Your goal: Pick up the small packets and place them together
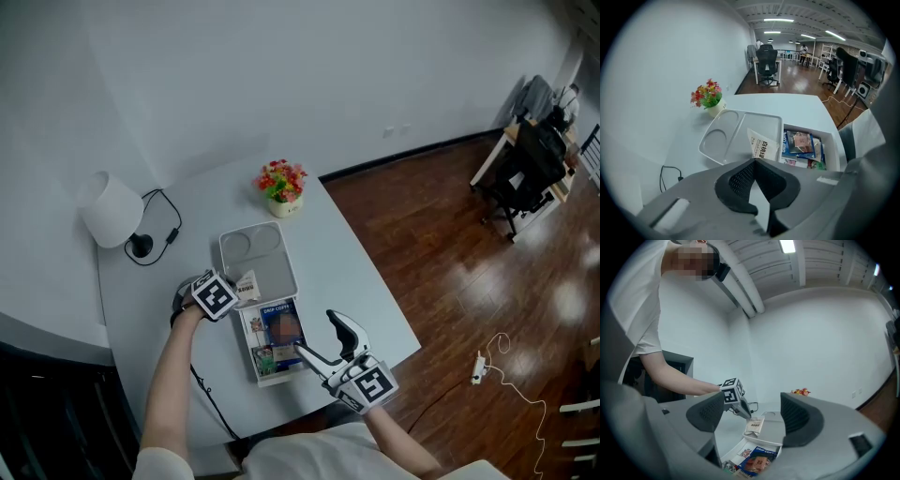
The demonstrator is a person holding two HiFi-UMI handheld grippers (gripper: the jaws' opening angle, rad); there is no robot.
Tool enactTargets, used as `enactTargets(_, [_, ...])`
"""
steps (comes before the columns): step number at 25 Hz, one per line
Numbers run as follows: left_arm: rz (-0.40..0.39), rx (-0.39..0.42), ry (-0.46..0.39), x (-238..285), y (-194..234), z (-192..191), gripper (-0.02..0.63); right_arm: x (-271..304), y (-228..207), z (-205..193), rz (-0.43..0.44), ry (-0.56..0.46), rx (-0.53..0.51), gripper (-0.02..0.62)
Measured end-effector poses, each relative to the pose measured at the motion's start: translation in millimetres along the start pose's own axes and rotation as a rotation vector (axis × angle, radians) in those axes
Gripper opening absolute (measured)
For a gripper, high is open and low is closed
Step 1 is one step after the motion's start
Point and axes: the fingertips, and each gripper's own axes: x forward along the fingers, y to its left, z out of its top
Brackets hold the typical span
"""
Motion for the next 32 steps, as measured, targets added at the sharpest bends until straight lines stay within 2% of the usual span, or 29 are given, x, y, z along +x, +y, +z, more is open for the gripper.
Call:
enactTargets(6, [-0.046,0.005,0.056,35.0,27.6,-3.0,0.006,2.2,-7.8,-9.4,-0.025,0.027,0.003,0.371])
enactTargets(10, [-0.062,0.109,0.14,57.9,26.1,-9.8,0.006,3.5,-13.2,-16.0,-0.041,0.043,0.007,0.372])
enactTargets(13, [-0.047,0.117,0.128,66.0,21.1,-8.7,0.008,0.4,-16.8,-18.9,-0.057,0.052,0.018,0.373])
enactTargets(16, [-0.02,0.109,0.108,67.0,24.3,-8.7,0.052,1.8,-19.7,-19.8,-0.063,0.051,0.02,0.371])
enactTargets(21, [-0.014,0.074,0.047,59.1,24.7,-5.0,0.294,2.7,-22.3,-19.3,-0.068,0.039,0.02,0.373])
enactTargets(23, [-0.005,0.04,0.005,51.9,22.7,-3.4,0.348,0.6,-23.0,-17.5,-0.07,0.039,0.016,0.371])
enactTargets(28, [0.094,-0.055,-0.129,25.2,37.2,-5.2,0.425,-0.5,-23.0,-11.7,-0.074,0.018,0.015,0.371])
enactTargets(32, [0.152,-0.182,-0.29,-9.9,40.8,1.5,0.425,-5.3,-20.6,-7.4,-0.072,0.005,0.009,0.372])
